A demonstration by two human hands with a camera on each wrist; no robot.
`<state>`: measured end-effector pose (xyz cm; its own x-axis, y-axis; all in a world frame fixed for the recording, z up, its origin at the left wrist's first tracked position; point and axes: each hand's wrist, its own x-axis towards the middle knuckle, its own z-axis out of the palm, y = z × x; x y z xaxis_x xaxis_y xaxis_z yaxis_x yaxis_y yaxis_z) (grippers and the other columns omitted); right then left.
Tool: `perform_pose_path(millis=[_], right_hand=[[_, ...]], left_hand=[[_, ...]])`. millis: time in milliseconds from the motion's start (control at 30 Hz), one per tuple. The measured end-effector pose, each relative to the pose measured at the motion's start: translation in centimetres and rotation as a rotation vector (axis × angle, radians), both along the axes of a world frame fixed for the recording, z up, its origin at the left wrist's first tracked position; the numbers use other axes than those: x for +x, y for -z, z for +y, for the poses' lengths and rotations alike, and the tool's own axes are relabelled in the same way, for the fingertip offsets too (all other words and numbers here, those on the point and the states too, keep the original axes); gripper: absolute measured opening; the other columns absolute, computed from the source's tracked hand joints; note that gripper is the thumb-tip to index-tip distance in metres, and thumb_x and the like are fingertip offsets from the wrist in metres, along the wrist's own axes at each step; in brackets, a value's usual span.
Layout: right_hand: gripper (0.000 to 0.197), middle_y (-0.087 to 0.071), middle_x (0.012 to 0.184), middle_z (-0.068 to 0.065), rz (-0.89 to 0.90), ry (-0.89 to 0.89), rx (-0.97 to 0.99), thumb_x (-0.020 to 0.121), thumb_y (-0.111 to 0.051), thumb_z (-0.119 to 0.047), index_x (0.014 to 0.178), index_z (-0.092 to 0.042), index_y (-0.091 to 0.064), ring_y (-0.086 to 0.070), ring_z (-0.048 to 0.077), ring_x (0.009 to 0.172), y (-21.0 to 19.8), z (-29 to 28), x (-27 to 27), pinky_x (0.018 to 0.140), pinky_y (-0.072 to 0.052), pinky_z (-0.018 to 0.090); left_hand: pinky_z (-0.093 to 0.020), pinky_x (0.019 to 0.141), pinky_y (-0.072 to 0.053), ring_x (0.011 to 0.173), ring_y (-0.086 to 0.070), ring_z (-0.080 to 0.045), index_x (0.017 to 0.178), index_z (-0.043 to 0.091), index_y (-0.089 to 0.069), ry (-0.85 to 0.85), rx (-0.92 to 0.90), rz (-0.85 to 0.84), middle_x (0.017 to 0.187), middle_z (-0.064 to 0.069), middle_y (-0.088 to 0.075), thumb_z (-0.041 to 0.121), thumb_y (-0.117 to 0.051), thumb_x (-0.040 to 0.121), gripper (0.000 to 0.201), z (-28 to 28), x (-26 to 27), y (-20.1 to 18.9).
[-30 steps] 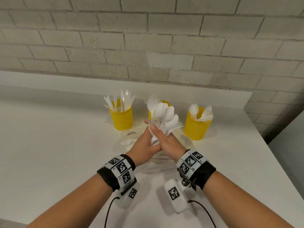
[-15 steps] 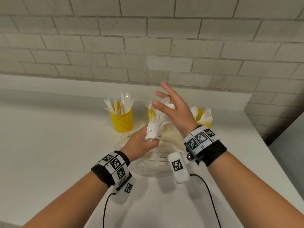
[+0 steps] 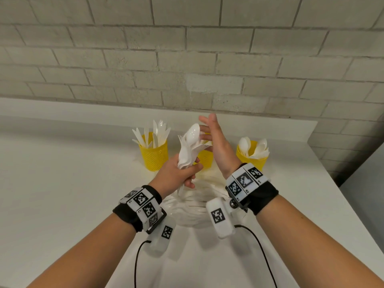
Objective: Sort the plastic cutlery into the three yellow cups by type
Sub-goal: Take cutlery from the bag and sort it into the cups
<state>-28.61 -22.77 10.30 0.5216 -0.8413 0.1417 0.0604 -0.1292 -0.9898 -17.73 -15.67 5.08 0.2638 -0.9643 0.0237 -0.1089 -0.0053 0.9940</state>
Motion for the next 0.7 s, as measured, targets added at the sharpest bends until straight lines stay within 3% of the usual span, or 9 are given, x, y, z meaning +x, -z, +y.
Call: perform_pose_path(millis=[100, 200, 300, 367, 433, 500, 567, 633, 700], right_hand=[[0.06, -0.049, 0.106, -0.005, -0.017, 0.143, -0.007, 0.075, -0.069, -0.05, 0.118, -0.02, -0.041, -0.052, 0.009, 0.094, 0.8, 0.6, 0.0, 0.082, -0.044, 0.026], [0.069, -0.052, 0.102, -0.003, 0.098, 0.115, -0.057, 0.066, -0.082, -0.039, 0.117, -0.021, -0.038, -0.051, 0.008, 0.085, 2.3, 1.4, 0.7, 0.074, -0.044, 0.02], [0.057, -0.055, 0.098, -0.007, 0.116, 0.124, -0.098, 0.072, -0.079, -0.032, 0.117, -0.019, -0.047, -0.054, 0.002, 0.082, 2.8, 1.3, 1.0, 0.067, -0.045, 0.014], [0.044, -0.056, 0.093, -0.008, 0.116, 0.118, -0.133, 0.073, -0.079, -0.029, 0.107, -0.018, -0.054, -0.055, 0.005, 0.077, 3.0, 0.9, 1.1, 0.072, -0.048, 0.024], [0.037, -0.058, 0.091, 0.0, 0.085, 0.119, -0.104, 0.072, -0.08, -0.025, 0.098, -0.024, -0.053, -0.056, 0.013, 0.074, 3.2, 0.4, 1.3, 0.069, -0.05, 0.031], [0.028, -0.057, 0.084, 0.0, 0.082, 0.1, -0.093, 0.077, -0.076, -0.024, 0.094, -0.025, -0.054, -0.053, 0.013, 0.067, 3.5, 0.0, 1.5, 0.06, -0.044, 0.027], [0.015, -0.056, 0.073, -0.006, 0.133, 0.041, -0.134, 0.086, -0.066, -0.025, 0.097, -0.016, -0.06, -0.051, 0.004, 0.058, 3.6, 0.1, 1.6, 0.057, -0.038, 0.021], [0.017, -0.056, 0.071, -0.01, 0.19, -0.012, -0.165, 0.094, -0.054, -0.025, 0.101, -0.01, -0.061, -0.052, -0.003, 0.055, 3.5, 0.3, 1.7, 0.058, -0.04, 0.017], [0.017, -0.054, 0.069, -0.009, 0.212, -0.032, -0.191, 0.098, -0.045, -0.021, 0.091, -0.014, -0.058, -0.05, -0.001, 0.058, 3.1, 0.3, 1.6, 0.061, -0.04, 0.019]], left_hand=[[-0.035, 0.056, -0.058, 0.043, -0.045, -0.012, 0.096, 0.012, -0.056, -0.081, -0.046, -0.006, 0.061, -0.002, -0.048, 0.012, -0.065, 0.088, 0.012, -0.4, 0.4, -0.2], [-0.032, 0.054, -0.057, 0.044, -0.047, -0.01, 0.106, 0.007, -0.055, -0.128, -0.054, -0.029, 0.064, 0.001, -0.051, 0.006, -0.058, 0.09, 0.016, -0.6, 0.2, -0.2], [-0.037, 0.06, -0.059, 0.044, -0.05, -0.008, 0.103, 0.017, -0.054, -0.125, -0.064, -0.053, 0.067, 0.002, -0.056, 0.003, -0.056, 0.089, 0.019, -0.3, -0.3, -0.3], [-0.036, 0.061, -0.059, 0.049, -0.051, -0.007, 0.114, 0.015, -0.055, -0.078, -0.104, -0.059, 0.07, 0.004, -0.058, 0.003, -0.058, 0.088, 0.029, 0.1, -0.2, -0.6], [-0.032, 0.058, -0.057, 0.052, -0.053, -0.003, 0.118, 0.013, -0.055, -0.052, -0.134, -0.028, 0.069, 0.01, -0.061, -0.001, -0.059, 0.086, 0.035, 0.3, 0.1, -0.7], [-0.026, 0.055, -0.053, 0.056, -0.057, -0.001, 0.119, 0.014, -0.055, -0.048, -0.151, 0.007, 0.07, 0.013, -0.064, -0.002, -0.062, 0.085, 0.039, 0.4, 0.4, -0.8], [-0.023, 0.055, -0.052, 0.06, -0.06, -0.001, 0.12, 0.017, -0.055, -0.056, -0.159, 0.0, 0.075, 0.013, -0.067, -0.004, -0.063, 0.083, 0.044, 0.4, 0.6, -0.8], [-0.024, 0.056, -0.052, 0.062, -0.059, 0.0, 0.119, 0.02, -0.056, -0.071, -0.158, -0.019, 0.08, 0.012, -0.067, -0.004, -0.064, 0.08, 0.046, 0.4, 0.8, -0.8], [-0.025, 0.057, -0.054, 0.069, -0.06, -0.002, 0.118, 0.02, -0.056, -0.073, -0.147, -0.043, 0.088, 0.004, -0.065, -0.001, -0.068, 0.08, 0.045, 0.2, 1.1, -0.6]])
